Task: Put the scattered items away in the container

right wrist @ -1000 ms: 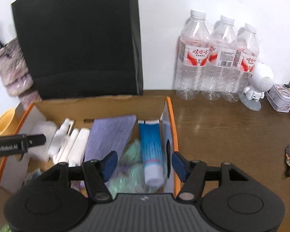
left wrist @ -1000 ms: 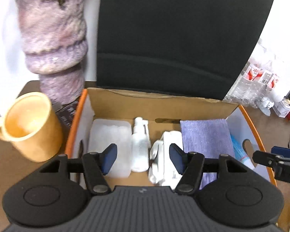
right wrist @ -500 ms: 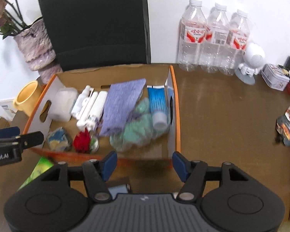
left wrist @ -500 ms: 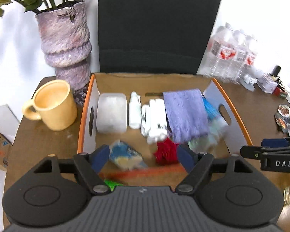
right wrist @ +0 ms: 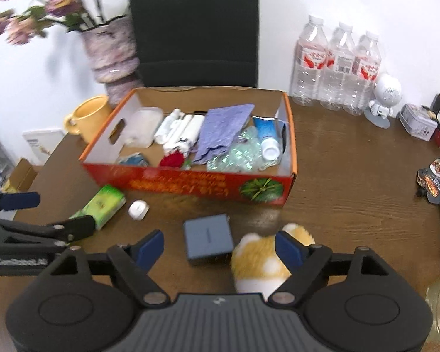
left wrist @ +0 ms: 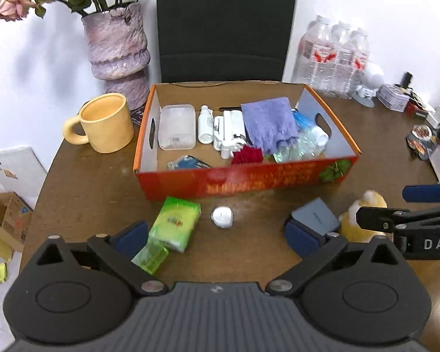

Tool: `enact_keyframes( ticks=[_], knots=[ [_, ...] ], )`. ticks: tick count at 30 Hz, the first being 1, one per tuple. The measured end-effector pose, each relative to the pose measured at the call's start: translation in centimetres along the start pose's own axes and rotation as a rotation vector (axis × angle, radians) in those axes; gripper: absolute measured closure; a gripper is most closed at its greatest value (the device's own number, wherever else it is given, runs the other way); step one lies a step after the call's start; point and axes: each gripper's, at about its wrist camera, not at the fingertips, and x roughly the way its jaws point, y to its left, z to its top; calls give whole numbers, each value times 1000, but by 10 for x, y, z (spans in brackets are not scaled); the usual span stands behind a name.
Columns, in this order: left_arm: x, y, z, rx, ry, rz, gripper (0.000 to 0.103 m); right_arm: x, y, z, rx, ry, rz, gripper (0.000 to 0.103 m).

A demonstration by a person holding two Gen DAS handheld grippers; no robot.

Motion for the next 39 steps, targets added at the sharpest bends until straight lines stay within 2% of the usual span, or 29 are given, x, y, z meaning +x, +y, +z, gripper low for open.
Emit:
enact_keyframes(
  ticks=[5, 7, 9, 11, 15, 19, 21, 27, 30, 32, 34, 39],
  knots=[
    [-10, -7, -36, 14, -46, -25, 0, -16, 6, -34, -9, -42, 26, 17],
    [-16, -9, -49, 2, -70, -14, 0, -19, 11, -51, -14, -57, 46, 17],
    [-23, -9, -63, -19, -109, 1, 0, -24, 14, -70, -15, -107, 57, 17],
    [-30, -6, -83, -57, -161, -17, 0, -29, 17, -91, -8, -167, 61, 16],
    [-34, 1, -123, -119, -208, -17, 0, -27, 22, -132, -31, -253, 32, 15],
    [-27, 4, -161, -142, -219, 52, 0, -8, 27, -162, -64, -271, -47, 15],
    [-25, 5, -170, -139, -230, 71, 0, 3, 28, -172, -62, -258, -77, 15],
    [-17, -2, -179, -91, -220, 99, 0, 10, 21, -188, 1, -255, -58, 15],
    [-15, -10, -186, -65, -211, 84, 0, 14, 18, -195, 32, -253, -48, 13],
    [-14, -16, -190, -45, -206, 80, 0, 17, 16, -201, 53, -252, -41, 5],
    [-11, -21, -193, -26, -201, 78, 0, 19, 14, -205, 72, -251, -37, 5],
    [-3, -26, -196, -30, -179, 76, 0, 22, 18, -205, 63, -240, -87, 4]
  ],
)
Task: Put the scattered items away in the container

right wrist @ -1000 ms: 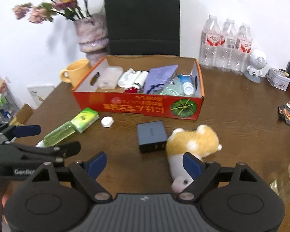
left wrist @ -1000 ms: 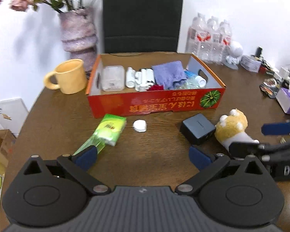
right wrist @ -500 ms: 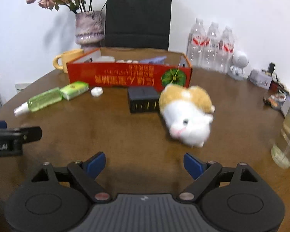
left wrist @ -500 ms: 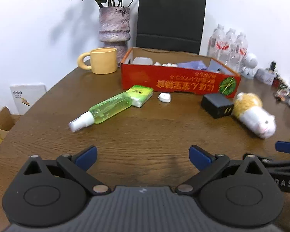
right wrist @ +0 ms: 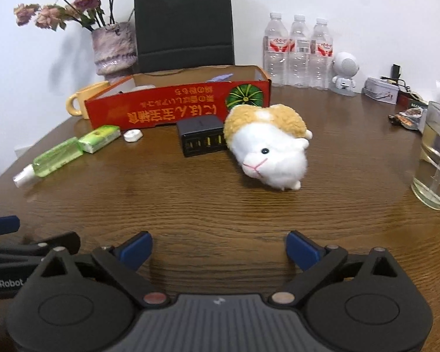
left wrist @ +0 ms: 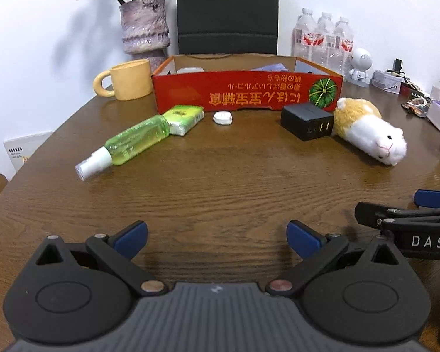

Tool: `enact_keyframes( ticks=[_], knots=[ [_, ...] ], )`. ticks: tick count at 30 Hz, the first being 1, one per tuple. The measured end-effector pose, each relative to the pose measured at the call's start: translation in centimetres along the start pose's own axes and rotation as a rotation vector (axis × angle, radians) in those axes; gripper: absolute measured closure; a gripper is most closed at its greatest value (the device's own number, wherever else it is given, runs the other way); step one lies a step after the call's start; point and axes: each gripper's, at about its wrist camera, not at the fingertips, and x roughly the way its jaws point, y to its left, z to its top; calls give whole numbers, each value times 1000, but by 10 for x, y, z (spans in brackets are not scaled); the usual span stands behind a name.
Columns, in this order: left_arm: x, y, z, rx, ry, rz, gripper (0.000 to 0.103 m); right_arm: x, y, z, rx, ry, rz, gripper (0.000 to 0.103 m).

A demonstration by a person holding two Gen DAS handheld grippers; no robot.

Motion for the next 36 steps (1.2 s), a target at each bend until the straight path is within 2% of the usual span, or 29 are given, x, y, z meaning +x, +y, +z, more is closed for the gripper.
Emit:
enact_keyframes(
  ticks=[5, 28, 31, 33, 35, 36],
  knots=[
    [3, 3, -2, -19, 13, -5, 0, 3, 2, 0, -13, 12, -27, 0],
    [5, 5, 0, -24, 19, -9, 0, 3, -1, 1, -14, 15, -25, 0],
    [8, 8, 3, 11, 17, -60, 0, 3, -1, 2, -19, 15, -20, 0],
    [13, 19, 12, 43, 21, -111, 0, 2, -3, 4, -55, 34, 14, 0],
    [15, 41, 30, 20, 9, -99, 0, -3, -10, 17, -86, 100, 85, 9],
    [13, 51, 40, 22, -17, -89, 0, -9, -16, 24, -65, 80, 123, 9]
  ],
)
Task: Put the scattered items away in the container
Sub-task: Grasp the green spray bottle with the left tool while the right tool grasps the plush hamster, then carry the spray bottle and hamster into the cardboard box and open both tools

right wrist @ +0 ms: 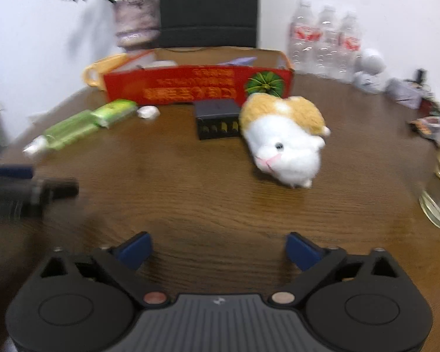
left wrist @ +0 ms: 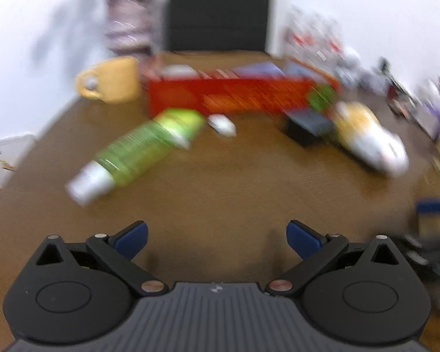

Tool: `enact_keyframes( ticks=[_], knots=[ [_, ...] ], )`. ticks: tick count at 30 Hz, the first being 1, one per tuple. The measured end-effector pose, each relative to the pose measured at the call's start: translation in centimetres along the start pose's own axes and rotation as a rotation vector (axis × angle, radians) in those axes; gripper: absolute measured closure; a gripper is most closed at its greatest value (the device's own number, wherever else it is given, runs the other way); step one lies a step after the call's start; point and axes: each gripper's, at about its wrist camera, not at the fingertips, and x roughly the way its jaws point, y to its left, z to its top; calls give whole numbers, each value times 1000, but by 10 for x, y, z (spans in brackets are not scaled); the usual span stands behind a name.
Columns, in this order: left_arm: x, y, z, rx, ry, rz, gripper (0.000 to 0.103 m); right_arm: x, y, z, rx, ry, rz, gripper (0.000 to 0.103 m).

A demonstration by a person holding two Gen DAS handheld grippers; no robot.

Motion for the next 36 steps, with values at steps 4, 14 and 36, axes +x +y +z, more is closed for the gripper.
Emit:
enact_keyframes(
  ticks=[4, 14, 36],
  knots=[
    [21, 33, 44, 157, -34, 0, 0, -14, -19, 29, -5, -183, -13, 7],
    [98, 71, 62, 57, 150, -117, 28, 59, -33, 65, -92, -62, -161, 43],
    [30, 0, 17, 51, 153, -142, 65, 28, 13, 33, -201, -22, -109, 33]
  ],
)
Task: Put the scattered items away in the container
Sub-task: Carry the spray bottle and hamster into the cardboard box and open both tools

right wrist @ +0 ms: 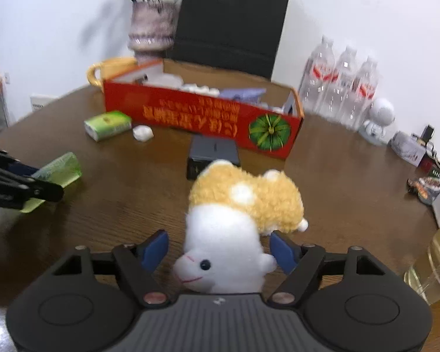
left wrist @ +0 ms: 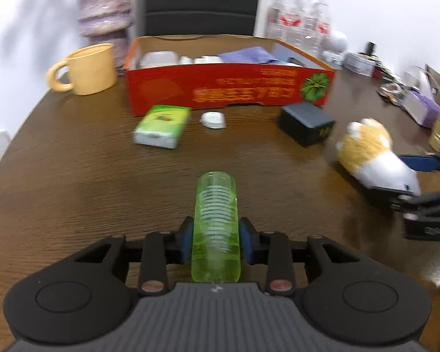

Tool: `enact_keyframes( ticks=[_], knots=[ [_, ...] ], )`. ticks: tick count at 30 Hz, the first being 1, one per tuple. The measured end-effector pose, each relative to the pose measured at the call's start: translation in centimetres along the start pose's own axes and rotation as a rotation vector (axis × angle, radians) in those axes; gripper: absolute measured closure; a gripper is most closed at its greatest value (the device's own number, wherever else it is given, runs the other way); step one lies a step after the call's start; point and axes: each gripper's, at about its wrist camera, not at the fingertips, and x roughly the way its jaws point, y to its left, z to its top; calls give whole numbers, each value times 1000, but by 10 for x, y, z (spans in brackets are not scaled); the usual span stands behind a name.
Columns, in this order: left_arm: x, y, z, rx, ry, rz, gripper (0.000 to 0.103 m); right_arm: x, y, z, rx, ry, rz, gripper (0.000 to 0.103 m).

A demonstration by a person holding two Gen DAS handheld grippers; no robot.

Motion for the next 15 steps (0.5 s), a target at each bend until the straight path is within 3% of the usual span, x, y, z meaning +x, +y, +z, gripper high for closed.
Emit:
enact_keyframes(
  ticks=[3, 5, 12, 13, 14, 15],
  knots=[
    [1, -2, 0, -12, -2, 6, 64, -6, -4, 11, 6, -38, 11, 44],
    [1, -4, 0, -22, -3, 8, 71, -9, -6, 19, 10, -64, 19, 48],
    [-22, 5, 31, -119, -101, -70, 72, -23, -14, 45, 25, -153, 46, 54],
    [-25, 8, 43, -120, -118, -75, 72, -25, -15, 49, 27, -166, 50, 71],
    [-25, 10, 55, -118, -132, -76, 72, -26, -17, 54, 29, -179, 53, 94],
    [-22, 13, 68, -115, -141, -69, 72, -25, -22, 65, 33, -192, 50, 95]
  ],
)
